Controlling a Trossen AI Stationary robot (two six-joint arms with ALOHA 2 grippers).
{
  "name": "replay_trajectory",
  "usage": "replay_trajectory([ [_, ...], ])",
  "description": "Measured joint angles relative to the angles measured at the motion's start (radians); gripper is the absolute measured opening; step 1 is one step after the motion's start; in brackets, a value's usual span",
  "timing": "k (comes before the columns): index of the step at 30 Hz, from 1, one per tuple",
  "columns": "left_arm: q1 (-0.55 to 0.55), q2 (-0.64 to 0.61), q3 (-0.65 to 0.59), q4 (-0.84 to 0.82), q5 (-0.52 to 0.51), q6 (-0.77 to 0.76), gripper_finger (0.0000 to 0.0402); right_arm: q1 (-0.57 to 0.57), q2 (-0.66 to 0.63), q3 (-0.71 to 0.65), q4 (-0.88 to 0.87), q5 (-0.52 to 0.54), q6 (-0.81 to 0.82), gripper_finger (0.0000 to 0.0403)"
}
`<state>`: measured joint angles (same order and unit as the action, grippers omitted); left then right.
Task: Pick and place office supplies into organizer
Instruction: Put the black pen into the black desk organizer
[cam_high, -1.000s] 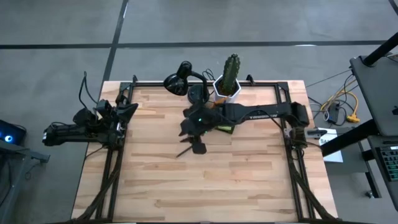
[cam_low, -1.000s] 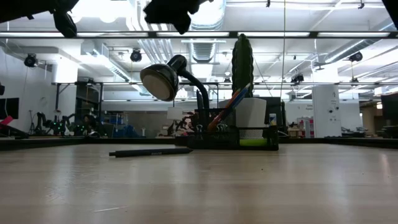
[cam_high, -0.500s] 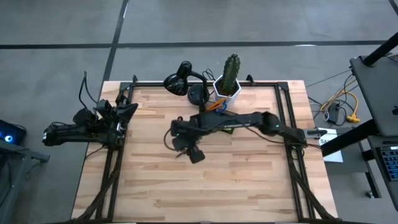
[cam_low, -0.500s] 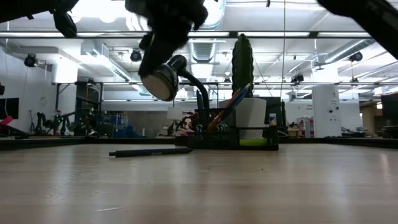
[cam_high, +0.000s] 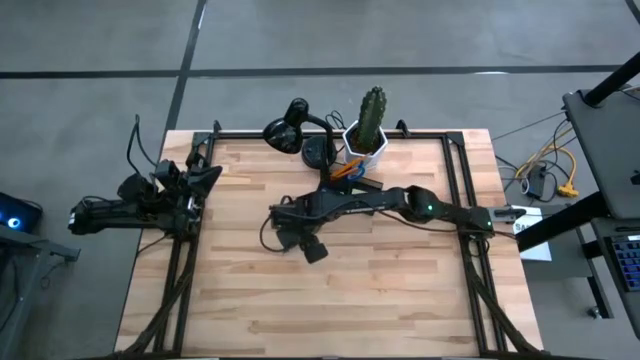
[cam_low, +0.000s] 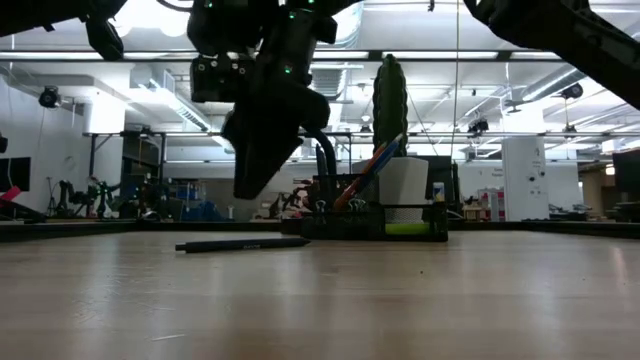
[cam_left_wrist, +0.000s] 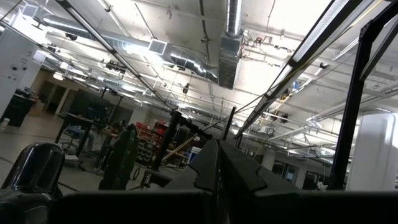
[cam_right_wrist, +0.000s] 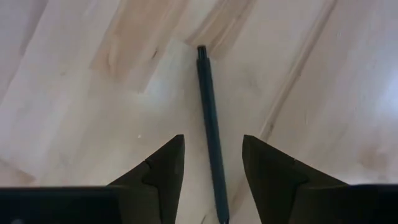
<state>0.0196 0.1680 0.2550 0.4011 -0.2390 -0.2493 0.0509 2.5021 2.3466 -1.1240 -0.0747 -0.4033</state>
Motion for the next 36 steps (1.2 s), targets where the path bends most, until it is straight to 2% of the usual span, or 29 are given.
replay_trajectory([
  [9,0.000,0.000,0.000,-0.001,0.000,0.001,0.0000,0.001,0.005,-0.065,0.116,-0.003,-0.060,0.0144],
  [22,0.000,0.000,0.000,0.000,0.000,0.003,0.0000,-0.012,0.004,-0.185,0.156,-0.001,-0.099,0.0142],
  [30,0.000,0.000,0.000,0.000,0.000,0.003,0.0000,-0.032,0.001,-0.200,0.148,-0.014,-0.106,0.0120],
  [36,0.000,0.000,0.000,0.000,0.000,0.003,0.0000,-0.032,-0.001,-0.208,0.132,-0.016,-0.146,0.0086],
])
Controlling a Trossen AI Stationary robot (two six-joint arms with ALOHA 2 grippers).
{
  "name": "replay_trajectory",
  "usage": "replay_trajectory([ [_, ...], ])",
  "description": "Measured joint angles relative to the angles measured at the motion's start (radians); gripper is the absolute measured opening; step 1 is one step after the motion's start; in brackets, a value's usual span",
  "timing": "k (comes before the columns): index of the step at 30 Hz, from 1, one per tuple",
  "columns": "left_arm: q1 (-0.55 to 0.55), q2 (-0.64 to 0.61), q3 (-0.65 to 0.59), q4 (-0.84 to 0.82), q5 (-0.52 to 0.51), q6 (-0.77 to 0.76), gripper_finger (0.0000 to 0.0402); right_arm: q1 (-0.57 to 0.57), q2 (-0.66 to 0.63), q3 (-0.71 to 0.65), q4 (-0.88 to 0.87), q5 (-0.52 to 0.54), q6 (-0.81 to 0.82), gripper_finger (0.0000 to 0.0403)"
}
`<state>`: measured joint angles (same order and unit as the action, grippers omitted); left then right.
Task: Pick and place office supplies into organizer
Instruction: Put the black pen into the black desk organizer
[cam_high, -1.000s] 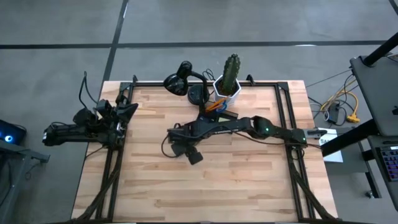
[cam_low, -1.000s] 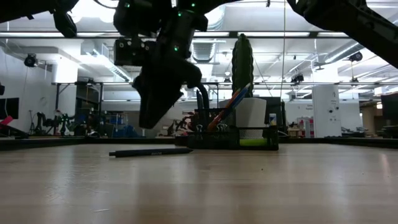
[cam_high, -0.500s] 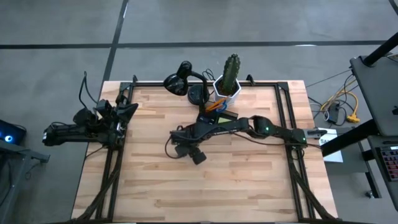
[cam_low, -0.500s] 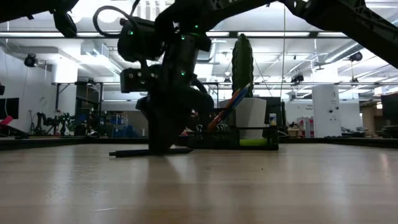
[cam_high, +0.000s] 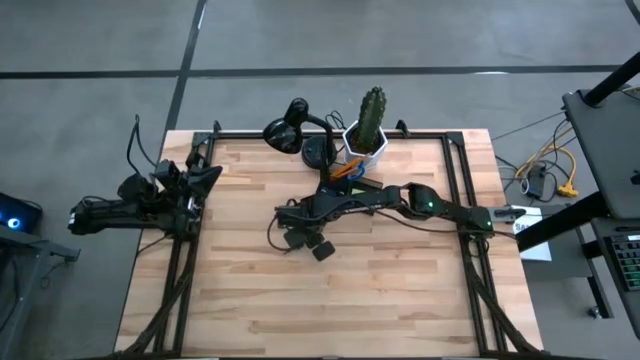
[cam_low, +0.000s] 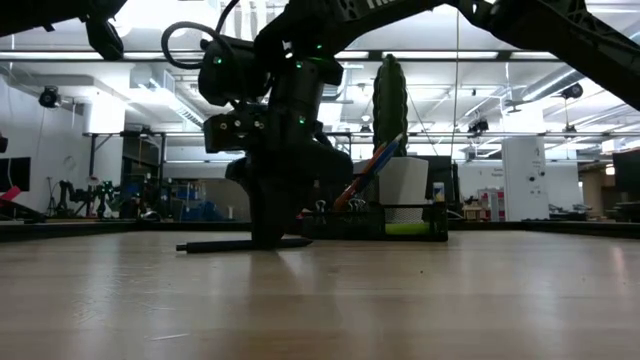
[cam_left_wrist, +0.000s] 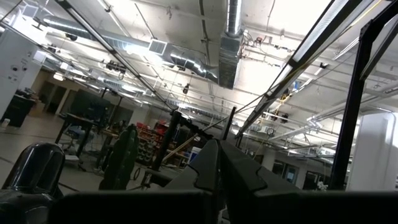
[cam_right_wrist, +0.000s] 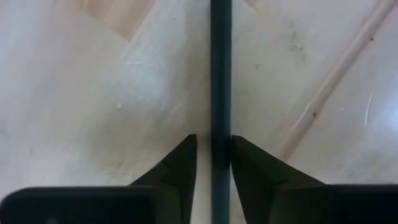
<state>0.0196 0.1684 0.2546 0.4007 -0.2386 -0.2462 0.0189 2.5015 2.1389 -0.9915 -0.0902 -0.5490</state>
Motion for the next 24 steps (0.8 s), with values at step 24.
replay_trajectory([
  [24,0.000,-0.001,0.000,0.000,0.000,0.001,0.0000,-0.019,-0.104,-0.012,-0.064,-0.040,0.337,0.0015],
])
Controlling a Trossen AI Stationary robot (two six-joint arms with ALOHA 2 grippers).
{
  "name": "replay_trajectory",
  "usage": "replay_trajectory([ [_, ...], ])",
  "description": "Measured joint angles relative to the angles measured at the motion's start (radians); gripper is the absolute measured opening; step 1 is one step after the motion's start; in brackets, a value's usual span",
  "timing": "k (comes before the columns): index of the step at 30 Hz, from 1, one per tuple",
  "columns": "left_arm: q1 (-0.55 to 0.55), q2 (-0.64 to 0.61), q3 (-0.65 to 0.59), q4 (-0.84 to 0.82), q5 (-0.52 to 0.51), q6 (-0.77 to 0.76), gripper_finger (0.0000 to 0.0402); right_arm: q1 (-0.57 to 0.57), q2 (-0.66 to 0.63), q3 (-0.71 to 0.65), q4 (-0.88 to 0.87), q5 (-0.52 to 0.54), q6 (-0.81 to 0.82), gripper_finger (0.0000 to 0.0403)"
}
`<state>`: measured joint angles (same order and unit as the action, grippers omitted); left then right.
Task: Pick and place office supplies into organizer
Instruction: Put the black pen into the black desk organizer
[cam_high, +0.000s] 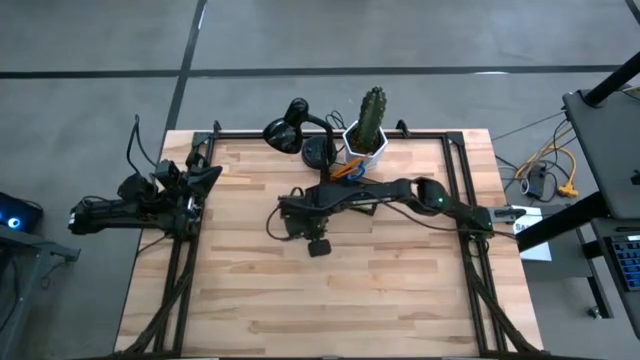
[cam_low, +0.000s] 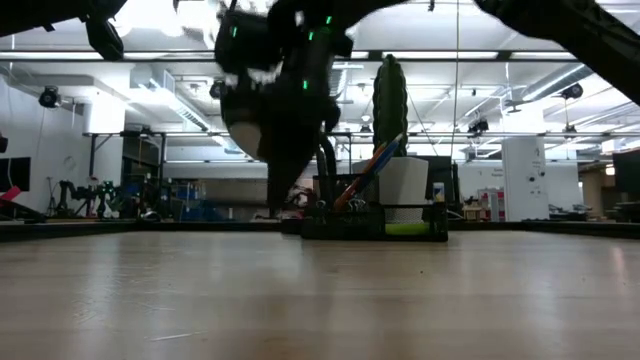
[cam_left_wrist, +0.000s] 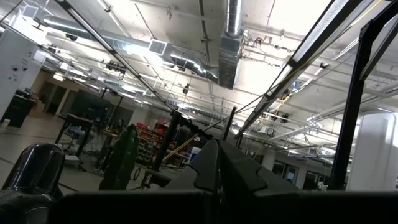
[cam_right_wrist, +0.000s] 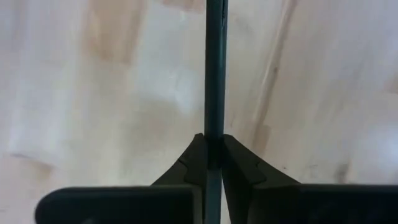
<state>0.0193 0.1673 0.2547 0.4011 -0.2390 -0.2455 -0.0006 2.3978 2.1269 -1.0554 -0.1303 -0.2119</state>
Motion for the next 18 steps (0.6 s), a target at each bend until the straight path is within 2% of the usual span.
replay_trajectory([
  [9,0.000,0.000,0.000,0.000,0.000,0.000,0.0000,-0.035,-0.161,-0.005,0.059,0.011,0.104,0.0014],
  [13,0.000,0.000,0.000,0.000,0.000,0.000,0.0000,-0.054,-0.253,-0.045,0.157,0.121,0.111,0.0013],
  [15,0.000,0.000,0.000,0.001,0.000,0.000,0.0000,-0.072,-0.304,-0.083,0.217,0.203,0.123,0.0013],
  [18,0.000,0.000,0.000,0.000,0.000,0.000,0.0000,-0.111,-0.397,-0.157,0.310,0.269,0.143,0.0013],
])
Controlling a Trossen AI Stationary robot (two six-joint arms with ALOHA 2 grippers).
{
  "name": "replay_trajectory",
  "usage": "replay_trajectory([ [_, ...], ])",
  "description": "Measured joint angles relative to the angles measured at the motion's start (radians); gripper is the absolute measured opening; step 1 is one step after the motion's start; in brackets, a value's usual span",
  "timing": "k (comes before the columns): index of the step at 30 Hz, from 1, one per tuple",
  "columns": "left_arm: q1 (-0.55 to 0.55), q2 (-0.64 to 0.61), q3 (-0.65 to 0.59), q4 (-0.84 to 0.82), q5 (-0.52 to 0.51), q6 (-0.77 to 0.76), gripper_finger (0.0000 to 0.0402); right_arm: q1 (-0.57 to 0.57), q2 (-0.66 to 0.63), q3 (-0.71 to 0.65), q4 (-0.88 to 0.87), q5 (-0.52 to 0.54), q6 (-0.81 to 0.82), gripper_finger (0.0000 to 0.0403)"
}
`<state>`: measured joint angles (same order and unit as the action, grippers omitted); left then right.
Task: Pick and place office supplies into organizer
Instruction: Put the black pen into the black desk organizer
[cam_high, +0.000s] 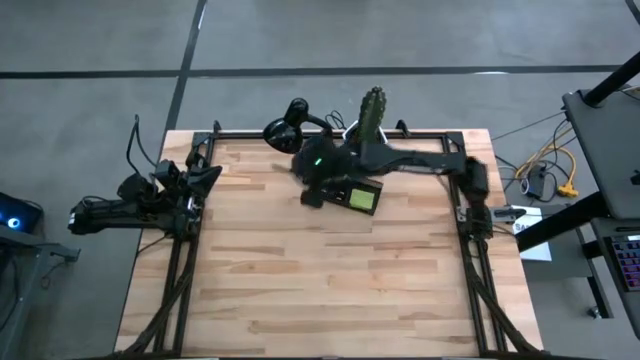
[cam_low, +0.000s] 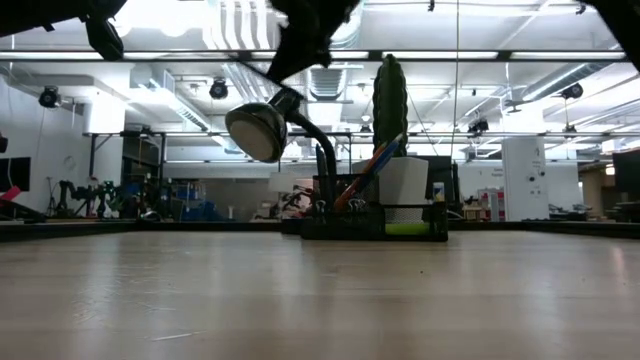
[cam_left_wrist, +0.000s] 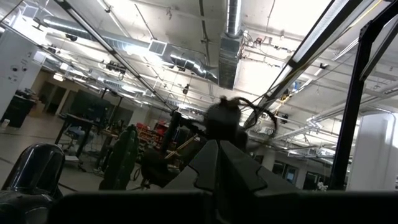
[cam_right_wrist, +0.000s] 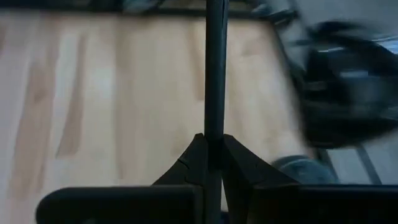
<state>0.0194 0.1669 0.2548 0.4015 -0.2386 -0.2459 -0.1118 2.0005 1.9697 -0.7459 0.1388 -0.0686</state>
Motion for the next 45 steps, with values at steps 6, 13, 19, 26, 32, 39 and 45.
replay_trajectory([
  [6,0.000,0.000,0.000,0.000,0.000,-0.001,0.0000,-0.076,-0.199,-0.296,0.294,0.026,0.118,0.0013],
  [13,0.000,0.000,0.000,0.000,0.000,-0.001,0.0000,-0.101,-0.344,-0.724,0.876,0.136,0.256,0.0013],
  [19,0.000,0.000,0.000,0.000,0.000,-0.001,0.0000,-0.082,-0.347,-0.953,1.243,0.347,0.372,0.0013],
  [26,0.000,0.000,0.000,0.000,0.000,0.000,0.0000,-0.056,-0.338,-1.047,1.313,0.521,0.450,0.0013],
  [32,0.000,0.000,0.000,0.001,0.000,0.000,0.0000,-0.058,-0.308,-1.052,1.314,0.553,0.531,0.0013],
  [39,0.000,0.000,0.000,0.000,0.000,-0.001,0.0000,-0.057,-0.261,-1.025,1.301,0.571,0.589,0.0013],
  [45,0.000,0.000,0.000,0.000,0.000,-0.001,0.0000,-0.057,-0.245,-1.026,1.302,0.602,0.594,0.0013],
])
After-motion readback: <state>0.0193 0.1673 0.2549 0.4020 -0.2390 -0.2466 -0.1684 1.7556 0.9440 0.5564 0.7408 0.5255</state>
